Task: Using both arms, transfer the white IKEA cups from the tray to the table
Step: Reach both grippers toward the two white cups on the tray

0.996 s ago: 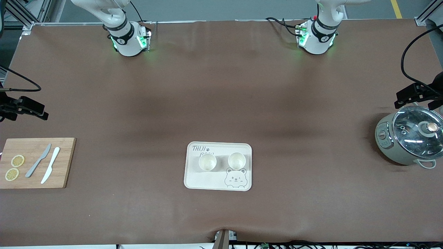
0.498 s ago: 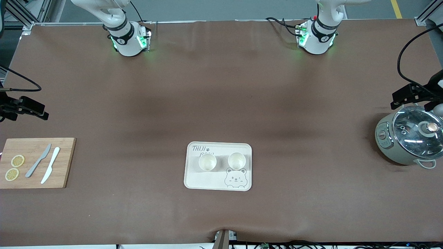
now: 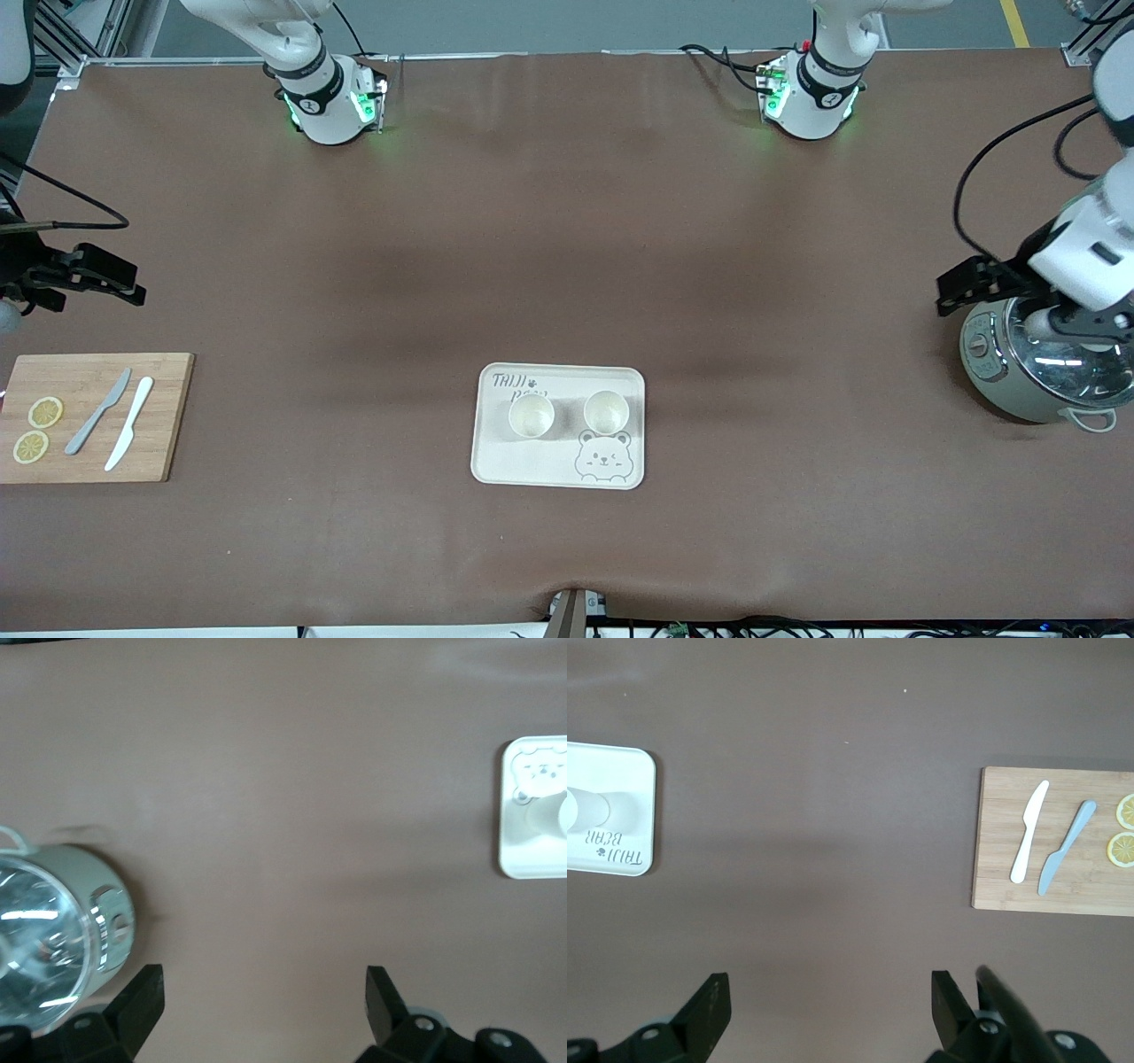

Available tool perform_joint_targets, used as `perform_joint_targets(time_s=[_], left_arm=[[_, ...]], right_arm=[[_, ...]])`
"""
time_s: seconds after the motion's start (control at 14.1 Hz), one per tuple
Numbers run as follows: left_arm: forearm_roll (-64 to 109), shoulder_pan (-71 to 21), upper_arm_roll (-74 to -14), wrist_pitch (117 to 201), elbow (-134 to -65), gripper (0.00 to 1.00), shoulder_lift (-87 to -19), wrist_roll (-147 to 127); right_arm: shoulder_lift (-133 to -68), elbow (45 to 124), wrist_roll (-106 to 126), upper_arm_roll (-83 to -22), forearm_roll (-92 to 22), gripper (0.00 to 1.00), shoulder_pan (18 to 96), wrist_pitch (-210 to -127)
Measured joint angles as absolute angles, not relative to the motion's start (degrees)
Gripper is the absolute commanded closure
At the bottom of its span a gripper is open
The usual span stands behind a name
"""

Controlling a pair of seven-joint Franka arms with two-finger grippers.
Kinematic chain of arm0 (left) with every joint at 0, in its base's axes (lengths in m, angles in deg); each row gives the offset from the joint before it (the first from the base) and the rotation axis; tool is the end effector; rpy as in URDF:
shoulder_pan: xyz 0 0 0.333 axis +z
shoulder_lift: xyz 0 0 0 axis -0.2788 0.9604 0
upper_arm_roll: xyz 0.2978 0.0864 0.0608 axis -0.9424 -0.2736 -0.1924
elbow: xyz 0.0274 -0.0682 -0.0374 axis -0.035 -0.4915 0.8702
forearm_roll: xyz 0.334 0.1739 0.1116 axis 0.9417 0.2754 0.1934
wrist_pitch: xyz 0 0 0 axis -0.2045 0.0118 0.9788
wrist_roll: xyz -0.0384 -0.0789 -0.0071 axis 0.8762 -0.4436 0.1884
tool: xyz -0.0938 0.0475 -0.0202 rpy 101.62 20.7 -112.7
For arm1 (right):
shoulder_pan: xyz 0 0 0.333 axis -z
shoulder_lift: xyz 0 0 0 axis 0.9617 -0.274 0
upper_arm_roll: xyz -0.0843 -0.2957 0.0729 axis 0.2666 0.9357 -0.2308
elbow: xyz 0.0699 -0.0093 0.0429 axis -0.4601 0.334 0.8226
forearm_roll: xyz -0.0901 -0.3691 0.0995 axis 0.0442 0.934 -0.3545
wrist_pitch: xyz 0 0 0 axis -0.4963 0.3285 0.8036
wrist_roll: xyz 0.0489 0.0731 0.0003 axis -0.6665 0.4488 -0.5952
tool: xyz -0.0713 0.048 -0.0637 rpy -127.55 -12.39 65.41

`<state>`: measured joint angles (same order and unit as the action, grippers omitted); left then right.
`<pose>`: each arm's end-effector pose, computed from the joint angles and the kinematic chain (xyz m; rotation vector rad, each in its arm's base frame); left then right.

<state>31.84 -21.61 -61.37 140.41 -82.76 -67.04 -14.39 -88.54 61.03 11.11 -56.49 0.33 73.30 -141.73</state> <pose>0.6256 -0.0696 0.5760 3.1358 -0.1238 0.0982 0.6159 0.0008 0.6189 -3.1096 -0.1023 -0.0323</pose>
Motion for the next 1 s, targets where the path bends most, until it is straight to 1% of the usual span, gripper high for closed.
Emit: perform_joint_targets(time_s=[0.14, 0.28, 0.57, 1.0], left_arm=[[31.84, -24.33, -61.33, 141.26, -81.23, 0.00, -63.83, -10.21], [31.84, -27.23, -61.36, 141.67, -78.08, 0.00, -59.58, -5.37], [31.84, -32.42, -61.44, 143.82, -72.85, 0.00, -51.96, 1.74], [31.84, -38.75, -62.20, 149.40, -68.27, 0.00, -43.27, 7.30]], right_arm=[[-88.54, 61.04, 11.55, -56.49, -1.02, 0.00, 72.52, -141.73], [-88.54, 61.04, 13.41, -56.49, -2.35, 0.00, 71.38, -141.74], [-88.54, 61.04, 19.90, -56.58, -3.01, 0.00, 67.20, -142.01], [-88.73, 61.49, 32.66, -56.70, -3.05, 0.00, 59.18, -146.80]])
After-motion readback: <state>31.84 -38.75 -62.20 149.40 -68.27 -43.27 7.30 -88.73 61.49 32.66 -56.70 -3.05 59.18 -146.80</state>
